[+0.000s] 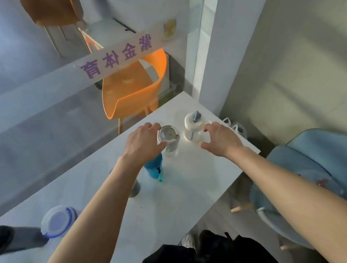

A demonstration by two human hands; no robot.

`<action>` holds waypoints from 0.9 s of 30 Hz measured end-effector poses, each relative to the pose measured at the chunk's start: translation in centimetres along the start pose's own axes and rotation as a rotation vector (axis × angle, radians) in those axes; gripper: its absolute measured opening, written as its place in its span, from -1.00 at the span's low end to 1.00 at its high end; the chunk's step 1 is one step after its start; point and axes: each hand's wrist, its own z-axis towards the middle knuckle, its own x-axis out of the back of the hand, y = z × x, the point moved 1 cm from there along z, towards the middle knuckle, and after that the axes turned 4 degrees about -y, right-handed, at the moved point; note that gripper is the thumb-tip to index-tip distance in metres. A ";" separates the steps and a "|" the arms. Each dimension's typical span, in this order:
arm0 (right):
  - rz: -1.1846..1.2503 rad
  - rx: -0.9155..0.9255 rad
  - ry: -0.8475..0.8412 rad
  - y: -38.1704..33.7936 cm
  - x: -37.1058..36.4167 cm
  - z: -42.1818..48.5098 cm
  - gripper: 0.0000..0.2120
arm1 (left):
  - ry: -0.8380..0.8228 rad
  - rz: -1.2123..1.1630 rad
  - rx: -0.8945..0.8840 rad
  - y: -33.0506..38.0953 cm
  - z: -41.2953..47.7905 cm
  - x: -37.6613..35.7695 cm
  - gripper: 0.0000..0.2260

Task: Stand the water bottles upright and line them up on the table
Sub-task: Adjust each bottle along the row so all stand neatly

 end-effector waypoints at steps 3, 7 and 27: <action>0.042 -0.023 0.049 1.4 -0.3 3.6 -0.41 | -0.032 -0.035 0.041 0.5 2.3 -1.8 -0.33; 0.102 -0.051 0.099 2.5 -1.0 8.2 -0.25 | -0.075 -0.074 0.088 1.3 4.5 -4.4 -0.19; -0.109 0.494 -0.269 6.1 -0.2 21.5 0.24 | -0.042 -0.216 0.432 2.3 12.2 -7.6 -0.24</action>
